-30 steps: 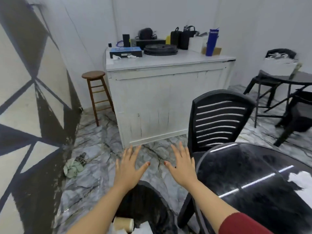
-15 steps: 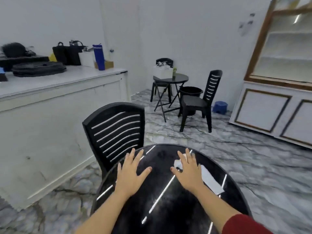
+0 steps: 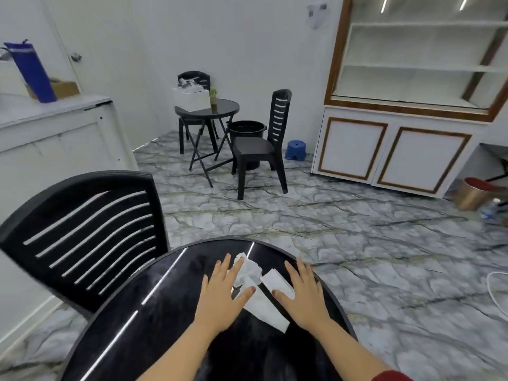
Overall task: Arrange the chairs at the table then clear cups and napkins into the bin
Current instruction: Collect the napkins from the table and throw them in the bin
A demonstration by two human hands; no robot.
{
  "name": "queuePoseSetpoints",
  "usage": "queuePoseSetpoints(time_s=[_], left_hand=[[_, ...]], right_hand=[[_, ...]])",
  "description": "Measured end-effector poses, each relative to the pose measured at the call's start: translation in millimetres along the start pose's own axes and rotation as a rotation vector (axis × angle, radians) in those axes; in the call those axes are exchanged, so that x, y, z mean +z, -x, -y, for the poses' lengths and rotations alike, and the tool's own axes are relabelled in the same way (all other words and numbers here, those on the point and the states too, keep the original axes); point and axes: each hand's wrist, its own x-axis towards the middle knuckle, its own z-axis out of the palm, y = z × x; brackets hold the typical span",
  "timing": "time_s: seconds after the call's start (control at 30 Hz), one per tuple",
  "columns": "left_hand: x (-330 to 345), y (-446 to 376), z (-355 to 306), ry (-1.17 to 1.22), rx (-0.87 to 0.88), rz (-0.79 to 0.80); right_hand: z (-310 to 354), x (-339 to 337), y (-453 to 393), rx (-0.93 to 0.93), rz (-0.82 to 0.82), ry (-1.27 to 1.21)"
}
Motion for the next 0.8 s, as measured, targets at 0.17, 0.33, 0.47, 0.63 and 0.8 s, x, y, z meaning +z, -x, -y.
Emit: queuePoseSetpoints(time_s=[0.17, 0.33, 0.47, 0.63, 0.8], left_hand=[[23, -20, 4, -0.027, 0.024, 0.080], [45, -36, 15, -0.095, 0.032, 0.112], [59, -46, 23, -0.161, 0.048, 0.121], [72, -56, 30, -0.244, 0.060, 0.133], [86, -61, 38, -0.280, 0.096, 0.072]], right_hand=[[-14, 19, -16, 0.037, 0.051, 0.034], [-33, 35, -31, 0.046, 0.068, 0.094], [-43, 45, -42, -0.002, 0.057, 0.150], [-42, 53, -46, -0.009, 0.019, 0.266], [-45, 54, -48, -0.001, 0.006, 0.267]])
